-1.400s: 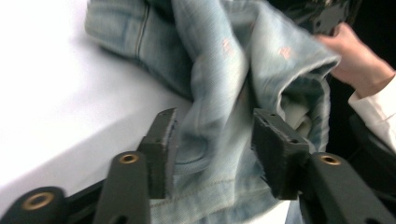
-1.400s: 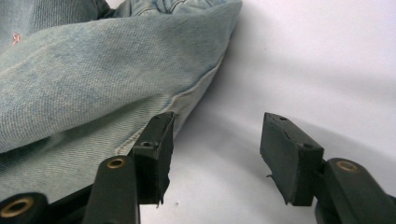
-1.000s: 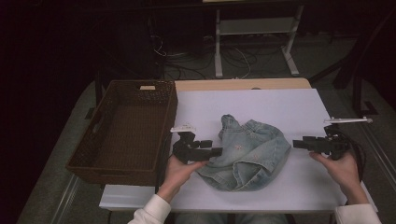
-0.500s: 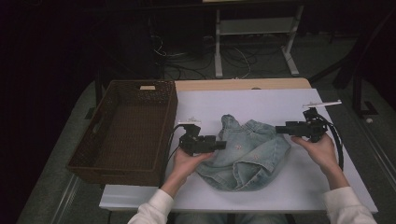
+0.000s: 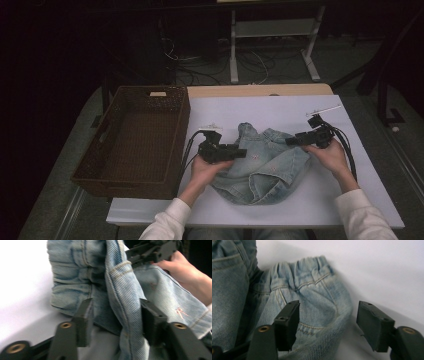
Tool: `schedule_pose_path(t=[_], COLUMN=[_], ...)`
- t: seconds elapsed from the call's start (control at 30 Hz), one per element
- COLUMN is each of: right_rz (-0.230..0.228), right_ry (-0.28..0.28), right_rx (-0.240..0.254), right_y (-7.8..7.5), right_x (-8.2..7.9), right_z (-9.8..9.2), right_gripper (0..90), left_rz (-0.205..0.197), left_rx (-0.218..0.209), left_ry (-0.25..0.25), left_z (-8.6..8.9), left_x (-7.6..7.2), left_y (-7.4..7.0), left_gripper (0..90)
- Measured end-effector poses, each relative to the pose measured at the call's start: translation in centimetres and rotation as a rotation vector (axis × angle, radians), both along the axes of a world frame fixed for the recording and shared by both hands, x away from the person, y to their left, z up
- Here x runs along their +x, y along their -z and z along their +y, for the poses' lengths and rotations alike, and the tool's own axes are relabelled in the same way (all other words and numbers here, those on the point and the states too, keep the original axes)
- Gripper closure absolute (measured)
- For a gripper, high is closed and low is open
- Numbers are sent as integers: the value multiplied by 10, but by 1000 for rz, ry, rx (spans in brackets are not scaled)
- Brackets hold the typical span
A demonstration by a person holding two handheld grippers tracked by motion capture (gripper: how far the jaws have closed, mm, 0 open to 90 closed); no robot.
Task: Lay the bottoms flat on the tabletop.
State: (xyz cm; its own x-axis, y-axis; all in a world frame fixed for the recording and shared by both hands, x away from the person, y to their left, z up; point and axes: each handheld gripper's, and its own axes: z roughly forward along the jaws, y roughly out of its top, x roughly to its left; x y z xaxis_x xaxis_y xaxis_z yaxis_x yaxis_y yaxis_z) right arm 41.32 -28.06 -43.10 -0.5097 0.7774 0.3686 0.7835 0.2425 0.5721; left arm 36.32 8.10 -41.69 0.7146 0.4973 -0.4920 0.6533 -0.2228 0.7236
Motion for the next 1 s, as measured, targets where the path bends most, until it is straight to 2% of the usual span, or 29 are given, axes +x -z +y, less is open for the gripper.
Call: schedule_pose_path(t=[0.07, 0.17, 0.27, 0.37, 0.43, 0.57, 0.7, 0.77, 0.87, 1.0], right_rz=[32, 50, 61, 68, 65, 73, 80, 77, 58, 21], right_ry=[-3, -8, -24, -32, -24, -21, -17, -15, -6, 31], right_rx=[-4, -5, -1, -12, -14, 21, 71, 76, 85, 153], right_y=[4, 6, 8, 10, 10, 9, 7, 5, 0, -11], right_x=[1, 1, 1, 0, -1, -2, -2, -3, -4, -11], right_z=[1, 1, 3, 5, 5, 2, 1, 1, -3, -15], right_gripper=[367, 394, 450, 553, 654, 780, 814, 822, 829, 833], left_rz=[6, 12, -3, 3, 5, -1, 0, -6, -6, -4], left_rx=[4, 29, 68, 68, 68, 64, 65, 66, 64, 59], left_ry=[14, 52, 75, 78, 80, 76, 65, 60, 64, 66], left_z=[-2, -6, -10, -10, -9, -8, -8, -7, -6, -2], left_x=[-1, -3, -6, -6, -6, -7, -8, -8, -9, -12], left_y=[1, 4, 6, 7, 7, 8, 10, 8, 5, 2], left_gripper=[574, 653, 751, 799, 808, 813, 822, 825, 831, 833])
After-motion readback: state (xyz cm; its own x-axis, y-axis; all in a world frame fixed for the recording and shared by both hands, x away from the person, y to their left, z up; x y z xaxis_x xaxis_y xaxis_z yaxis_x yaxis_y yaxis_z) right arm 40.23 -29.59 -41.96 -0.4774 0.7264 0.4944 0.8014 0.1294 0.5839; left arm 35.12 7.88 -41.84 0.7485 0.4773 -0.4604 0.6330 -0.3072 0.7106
